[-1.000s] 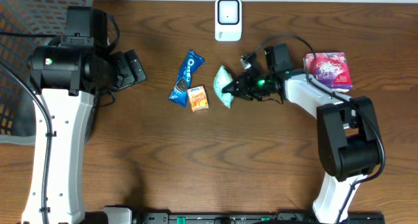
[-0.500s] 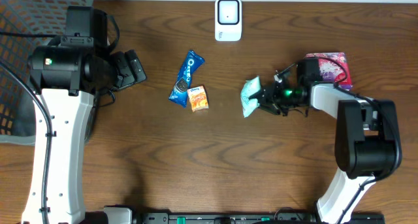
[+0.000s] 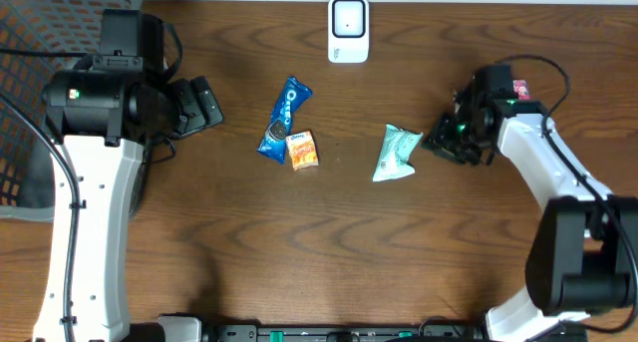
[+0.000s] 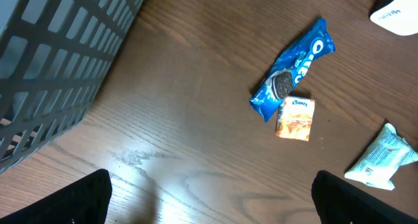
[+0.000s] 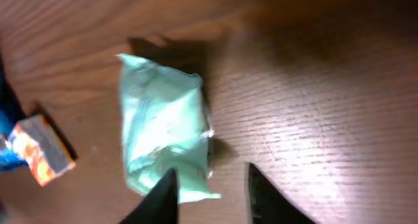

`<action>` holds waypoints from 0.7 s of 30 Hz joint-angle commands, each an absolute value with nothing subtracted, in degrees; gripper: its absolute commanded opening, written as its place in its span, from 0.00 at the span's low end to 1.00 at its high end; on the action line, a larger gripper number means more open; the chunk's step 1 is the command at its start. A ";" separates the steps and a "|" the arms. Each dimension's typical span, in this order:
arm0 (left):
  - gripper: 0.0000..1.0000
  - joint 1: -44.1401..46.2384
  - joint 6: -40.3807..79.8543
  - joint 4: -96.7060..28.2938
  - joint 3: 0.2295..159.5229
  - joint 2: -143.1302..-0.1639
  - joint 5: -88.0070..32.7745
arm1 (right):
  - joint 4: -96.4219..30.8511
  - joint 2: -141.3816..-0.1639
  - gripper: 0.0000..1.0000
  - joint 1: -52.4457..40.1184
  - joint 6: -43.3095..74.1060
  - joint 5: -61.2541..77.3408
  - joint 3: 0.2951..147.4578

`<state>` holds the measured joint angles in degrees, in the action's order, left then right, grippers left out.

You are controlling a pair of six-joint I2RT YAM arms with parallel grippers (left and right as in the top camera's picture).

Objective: Scan the item barcode

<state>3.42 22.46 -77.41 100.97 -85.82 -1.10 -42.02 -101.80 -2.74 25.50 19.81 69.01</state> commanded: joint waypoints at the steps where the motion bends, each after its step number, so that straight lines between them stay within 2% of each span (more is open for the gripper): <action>1: 0.98 3.18 22.11 -77.56 101.12 -86.11 -0.19 | -42.04 -101.38 0.20 -6.48 24.47 16.91 69.60; 7: 0.98 3.18 22.11 -77.56 101.12 -86.11 -0.19 | -37.69 -103.20 0.02 -11.84 23.07 16.60 69.54; 12: 0.98 3.18 22.11 -77.56 101.12 -86.11 -0.19 | -33.56 -104.99 0.01 -13.56 23.75 16.62 69.54; 21: 0.98 3.18 22.09 -77.56 101.12 -86.11 -0.19 | -33.76 -109.12 0.01 -13.56 23.51 15.64 69.54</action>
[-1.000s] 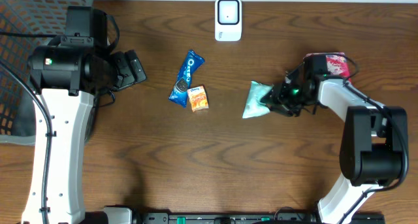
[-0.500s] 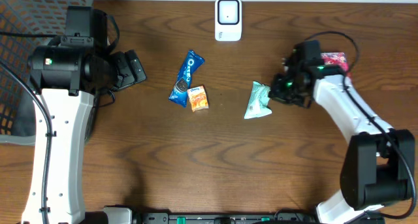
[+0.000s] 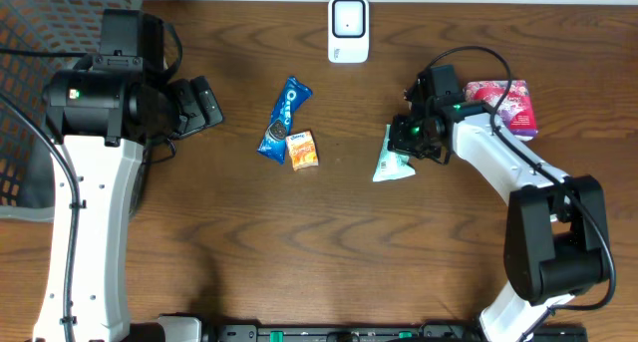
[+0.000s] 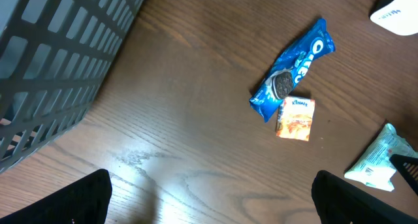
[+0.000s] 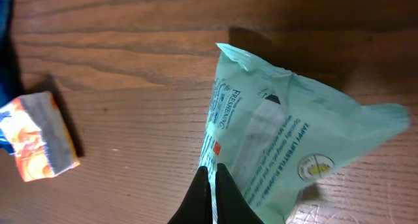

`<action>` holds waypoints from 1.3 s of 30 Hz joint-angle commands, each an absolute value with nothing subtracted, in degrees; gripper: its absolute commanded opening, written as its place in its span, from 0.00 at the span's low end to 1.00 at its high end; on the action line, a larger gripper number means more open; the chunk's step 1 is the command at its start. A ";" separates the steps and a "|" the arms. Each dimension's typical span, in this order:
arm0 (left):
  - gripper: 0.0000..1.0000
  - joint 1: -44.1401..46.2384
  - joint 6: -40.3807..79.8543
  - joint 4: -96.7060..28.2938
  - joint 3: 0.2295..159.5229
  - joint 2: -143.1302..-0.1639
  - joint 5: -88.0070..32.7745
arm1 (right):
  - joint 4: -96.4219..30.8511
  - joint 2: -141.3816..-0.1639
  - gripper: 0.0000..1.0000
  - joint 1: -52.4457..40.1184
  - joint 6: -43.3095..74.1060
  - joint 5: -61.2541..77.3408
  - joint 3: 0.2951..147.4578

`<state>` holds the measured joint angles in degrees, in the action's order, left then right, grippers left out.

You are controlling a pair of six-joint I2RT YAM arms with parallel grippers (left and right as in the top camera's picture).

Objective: Scan the item barcode

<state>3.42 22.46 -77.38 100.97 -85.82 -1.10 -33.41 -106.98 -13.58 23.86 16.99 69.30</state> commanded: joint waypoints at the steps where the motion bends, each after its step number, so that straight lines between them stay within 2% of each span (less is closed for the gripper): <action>1: 0.98 3.18 22.11 -77.56 101.12 -86.11 -0.19 | -34.15 -109.73 0.01 -13.54 23.51 14.50 69.54; 11: 0.98 3.18 22.11 -77.56 101.12 -86.11 -0.19 | -40.49 -111.31 0.01 -13.32 23.44 3.42 70.06; 21: 0.98 3.18 22.11 -77.56 101.12 -86.11 -0.19 | -59.48 -111.22 0.04 -12.12 19.77 3.53 83.57; 25: 0.98 3.18 22.09 -77.56 101.12 -86.11 -0.19 | -63.07 -111.37 0.04 -12.32 19.18 3.07 83.46; 39: 0.98 3.18 22.11 -77.56 101.10 -86.11 -0.19 | -48.80 -111.39 0.01 -12.43 21.43 4.80 68.73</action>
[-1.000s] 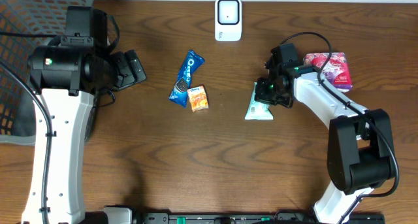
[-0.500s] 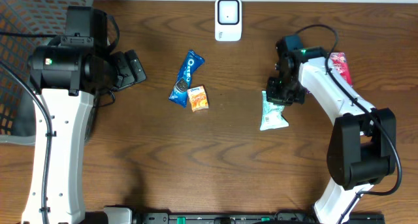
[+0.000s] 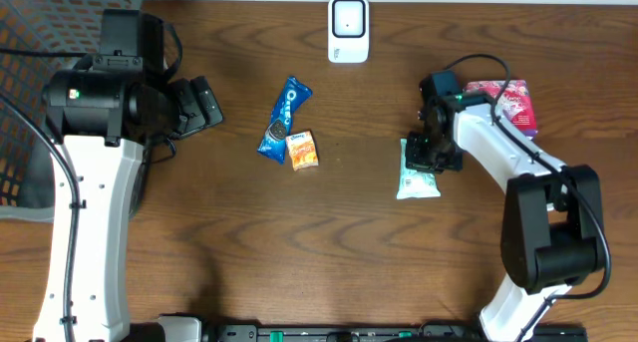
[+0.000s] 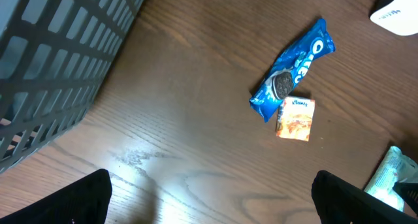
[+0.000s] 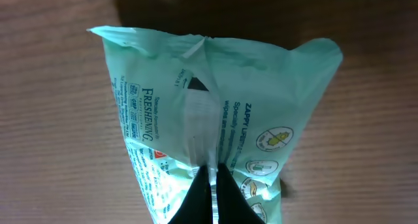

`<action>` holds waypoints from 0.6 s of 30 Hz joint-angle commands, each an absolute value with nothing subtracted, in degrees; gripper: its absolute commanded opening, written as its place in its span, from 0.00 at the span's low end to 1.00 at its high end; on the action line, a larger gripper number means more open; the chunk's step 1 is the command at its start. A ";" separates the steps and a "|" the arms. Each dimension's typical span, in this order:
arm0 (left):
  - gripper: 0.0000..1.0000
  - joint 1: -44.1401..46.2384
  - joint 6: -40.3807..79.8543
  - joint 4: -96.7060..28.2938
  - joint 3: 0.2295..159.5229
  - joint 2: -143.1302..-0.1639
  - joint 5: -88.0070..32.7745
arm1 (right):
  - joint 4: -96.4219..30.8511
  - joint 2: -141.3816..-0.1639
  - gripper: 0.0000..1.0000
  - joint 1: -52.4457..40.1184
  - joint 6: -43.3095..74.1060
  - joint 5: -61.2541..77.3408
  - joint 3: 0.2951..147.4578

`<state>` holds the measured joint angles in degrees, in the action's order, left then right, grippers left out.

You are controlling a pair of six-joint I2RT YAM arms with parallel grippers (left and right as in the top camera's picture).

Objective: Scan the item barcode

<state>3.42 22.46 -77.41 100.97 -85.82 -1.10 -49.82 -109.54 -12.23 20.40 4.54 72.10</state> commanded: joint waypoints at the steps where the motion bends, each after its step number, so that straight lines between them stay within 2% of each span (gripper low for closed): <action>1: 0.98 3.18 22.09 -77.56 101.12 -86.11 -0.19 | -48.49 -111.39 0.01 -12.43 21.82 4.78 68.66; 9: 0.98 3.18 22.11 -77.56 101.12 -86.11 -0.19 | -37.78 -111.39 0.01 -12.14 22.90 4.14 69.32; 14: 0.98 3.18 22.09 -77.56 101.12 -86.11 -0.19 | -29.80 -111.39 0.01 -11.14 22.61 -2.66 69.32; 18: 0.98 3.18 22.11 -77.56 101.12 -86.11 -0.19 | -24.82 -111.39 0.04 -9.93 21.76 -2.70 69.43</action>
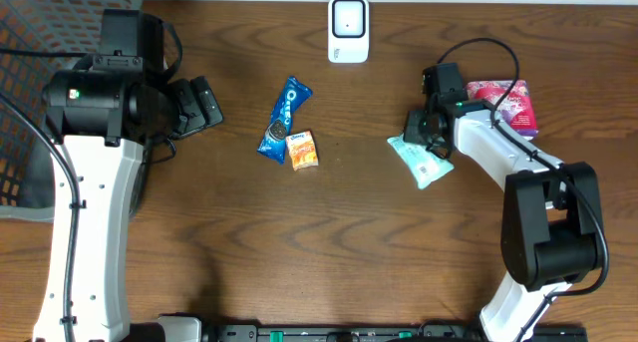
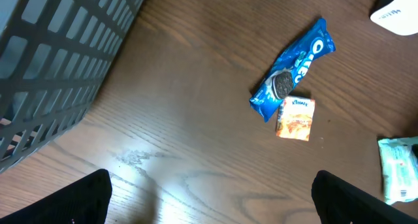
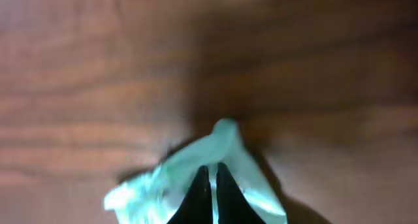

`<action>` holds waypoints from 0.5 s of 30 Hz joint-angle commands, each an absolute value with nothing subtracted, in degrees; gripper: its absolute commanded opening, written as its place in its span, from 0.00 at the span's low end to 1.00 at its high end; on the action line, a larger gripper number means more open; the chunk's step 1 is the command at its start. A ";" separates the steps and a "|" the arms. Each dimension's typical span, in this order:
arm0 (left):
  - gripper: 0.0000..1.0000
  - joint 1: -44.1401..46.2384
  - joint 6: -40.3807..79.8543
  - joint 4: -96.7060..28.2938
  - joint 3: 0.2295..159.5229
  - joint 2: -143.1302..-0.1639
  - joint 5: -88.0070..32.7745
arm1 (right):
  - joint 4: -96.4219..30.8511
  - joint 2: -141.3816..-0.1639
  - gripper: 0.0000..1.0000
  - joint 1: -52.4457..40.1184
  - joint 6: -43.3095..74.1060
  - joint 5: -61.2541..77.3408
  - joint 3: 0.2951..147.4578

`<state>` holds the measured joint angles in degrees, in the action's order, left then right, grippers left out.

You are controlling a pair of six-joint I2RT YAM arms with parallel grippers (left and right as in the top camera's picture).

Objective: Scan the item barcode

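Note:
The white scanner (image 1: 348, 28) stands at the table's far edge. My right gripper (image 1: 419, 131) is shut on a pale green packet (image 1: 423, 160), which slants down and right from the fingers. In the blurred right wrist view the closed fingers (image 3: 210, 168) pinch the packet's (image 3: 163, 185) seam. My left gripper (image 1: 204, 103) stays at the left, open and holding nothing (image 2: 209, 185); its view catches the green packet (image 2: 398, 176) at the right edge.
A blue Oreo pack (image 1: 284, 118) and a small orange packet (image 1: 302, 150) lie left of centre. A pink packet (image 1: 501, 103) sits behind my right arm. A dark mesh basket (image 1: 40, 43) fills the far left corner.
My right gripper has moved a little toward the scanner with the green packet still in it. The packet has turned from lengthwise to slanted. The left arm has not moved.
My right gripper was open just right of the green packet. Then it was shut on the packet's seam, the pink packet showing behind it. Later the packet was turned and further right, and now it hangs slanted nearer the scanner.

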<state>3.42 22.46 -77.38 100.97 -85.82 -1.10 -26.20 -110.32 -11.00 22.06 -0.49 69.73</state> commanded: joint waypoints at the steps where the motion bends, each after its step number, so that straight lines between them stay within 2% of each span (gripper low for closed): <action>1: 0.98 3.18 22.11 -77.56 101.12 -86.11 -0.19 | -24.67 -111.37 0.05 -9.67 21.65 -2.59 69.82; 4: 0.98 3.18 22.11 -77.56 101.12 -86.11 -0.19 | -29.08 -111.22 0.06 -8.95 21.34 -2.31 73.01; 7: 0.98 3.18 22.11 -77.56 101.12 -86.11 -0.19 | -37.91 -111.22 0.13 -8.43 20.71 -1.50 78.41; 12: 0.98 3.18 22.11 -77.56 101.12 -86.11 -0.19 | -53.10 -111.22 0.18 -8.32 15.31 6.72 85.45; 15: 0.98 3.18 22.09 -77.56 101.12 -86.11 -0.19 | -57.89 -111.22 0.24 -8.40 12.99 8.84 85.93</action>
